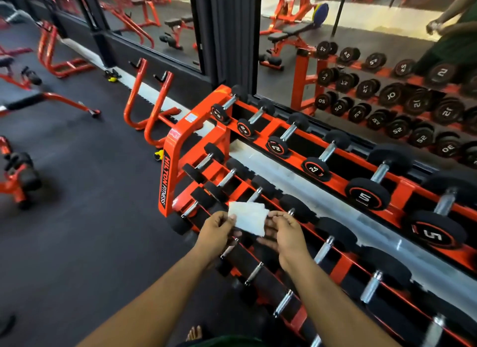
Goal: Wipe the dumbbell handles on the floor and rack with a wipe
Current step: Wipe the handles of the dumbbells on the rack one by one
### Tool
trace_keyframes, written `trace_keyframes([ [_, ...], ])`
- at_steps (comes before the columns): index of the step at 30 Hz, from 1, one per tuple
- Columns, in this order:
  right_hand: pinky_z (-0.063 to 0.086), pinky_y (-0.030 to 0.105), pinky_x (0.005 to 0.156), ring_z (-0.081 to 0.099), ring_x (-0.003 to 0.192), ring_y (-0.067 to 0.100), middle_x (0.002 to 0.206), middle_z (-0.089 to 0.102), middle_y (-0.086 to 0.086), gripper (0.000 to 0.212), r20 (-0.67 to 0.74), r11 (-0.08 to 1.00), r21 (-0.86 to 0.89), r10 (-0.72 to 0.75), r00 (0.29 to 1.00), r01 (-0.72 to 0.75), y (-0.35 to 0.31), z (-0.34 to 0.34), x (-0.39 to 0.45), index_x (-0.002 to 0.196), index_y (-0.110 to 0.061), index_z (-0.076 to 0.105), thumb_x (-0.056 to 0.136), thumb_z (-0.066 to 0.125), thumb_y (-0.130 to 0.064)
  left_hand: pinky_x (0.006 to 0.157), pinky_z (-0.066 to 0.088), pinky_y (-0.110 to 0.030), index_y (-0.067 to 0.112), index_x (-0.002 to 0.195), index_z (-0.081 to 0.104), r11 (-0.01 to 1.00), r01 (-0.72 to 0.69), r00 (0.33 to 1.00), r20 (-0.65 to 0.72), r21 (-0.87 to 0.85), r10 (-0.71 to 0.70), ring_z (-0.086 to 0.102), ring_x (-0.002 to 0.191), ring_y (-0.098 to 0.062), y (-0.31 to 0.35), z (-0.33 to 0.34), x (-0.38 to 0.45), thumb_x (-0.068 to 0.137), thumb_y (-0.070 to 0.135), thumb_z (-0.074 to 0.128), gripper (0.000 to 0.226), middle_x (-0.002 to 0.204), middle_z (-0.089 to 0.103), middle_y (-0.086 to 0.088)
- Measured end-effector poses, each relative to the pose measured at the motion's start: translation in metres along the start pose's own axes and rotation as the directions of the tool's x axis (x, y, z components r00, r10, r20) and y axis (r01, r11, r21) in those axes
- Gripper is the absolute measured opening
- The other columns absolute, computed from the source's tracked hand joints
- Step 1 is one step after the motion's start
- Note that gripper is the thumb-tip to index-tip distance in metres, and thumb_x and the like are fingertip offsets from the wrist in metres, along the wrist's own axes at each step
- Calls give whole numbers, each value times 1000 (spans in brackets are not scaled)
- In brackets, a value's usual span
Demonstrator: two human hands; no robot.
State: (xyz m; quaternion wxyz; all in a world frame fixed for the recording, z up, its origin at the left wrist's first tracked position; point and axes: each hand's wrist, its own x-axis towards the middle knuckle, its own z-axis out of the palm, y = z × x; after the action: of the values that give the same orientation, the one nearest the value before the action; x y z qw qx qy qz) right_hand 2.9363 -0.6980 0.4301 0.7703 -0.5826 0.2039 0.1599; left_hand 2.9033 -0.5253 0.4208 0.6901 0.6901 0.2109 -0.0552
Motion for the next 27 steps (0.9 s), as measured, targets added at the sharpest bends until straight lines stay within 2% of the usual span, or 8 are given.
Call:
trace_keyframes([
  [3,59,43,74,69,82,21,103,72,15,19,-58,976,-165,-156,986,145,0,-3,-4,104,-16,64,105,46,-20,53,48,-27,8,98,63,998,-29,999,-14,56,30,64,66,-17,9,-9,-3,106,24,54,20,83,73,-18],
  [7,47,32,97,52,118,4,134,53,-11,39,182,648,-551,-522,833,526,-13,2,-7,131,-33,53,99,50,-54,64,50,-35,11,97,66,957,-116,993,57,264,104,61,65,-17,21,-26,1,103,26,59,18,74,73,-6],
  [10,36,25,96,41,128,2,141,44,-18,62,412,600,-590,-351,841,540,-32,23,-11,149,-37,38,94,58,-58,63,52,-29,6,89,62,921,-196,979,113,336,167,60,60,-9,35,-37,5,100,18,59,17,69,64,0],
  [13,48,22,82,58,107,8,125,60,-13,50,445,525,-712,-176,878,467,-35,42,-10,140,-26,52,94,68,-39,60,50,-29,16,79,60,907,-228,973,124,354,196,59,57,-10,46,-53,9,100,15,58,21,62,62,7],
  [16,54,37,60,71,73,23,98,76,7,21,453,648,-643,-108,885,408,-19,61,-13,116,-18,65,95,68,-22,61,53,-33,8,89,62,953,-201,979,81,227,187,65,63,-18,51,-76,17,103,12,52,17,67,68,-3],
  [19,47,31,51,69,64,23,94,76,9,20,467,724,-580,-81,881,374,-1,78,-19,113,-19,64,94,69,-15,70,60,-43,6,99,60,993,-117,992,48,31,116,71,70,-25,53,-94,24,106,16,48,17,74,72,-11],
  [22,51,33,57,70,74,22,100,76,5,27,481,747,-563,-54,875,355,11,100,-19,116,-22,63,91,72,-15,63,61,-36,10,100,60,995,-98,993,67,-16,99,73,72,-20,55,-117,32,107,20,48,17,78,74,-6],
  [27,60,35,82,66,107,14,119,67,-6,32,338,846,-477,-75,938,239,0,137,-13,131,-32,58,99,61,-39,55,54,-29,4,95,59,960,-219,969,157,176,192,63,56,-12,58,-152,56,105,20,53,19,68,63,-2],
])
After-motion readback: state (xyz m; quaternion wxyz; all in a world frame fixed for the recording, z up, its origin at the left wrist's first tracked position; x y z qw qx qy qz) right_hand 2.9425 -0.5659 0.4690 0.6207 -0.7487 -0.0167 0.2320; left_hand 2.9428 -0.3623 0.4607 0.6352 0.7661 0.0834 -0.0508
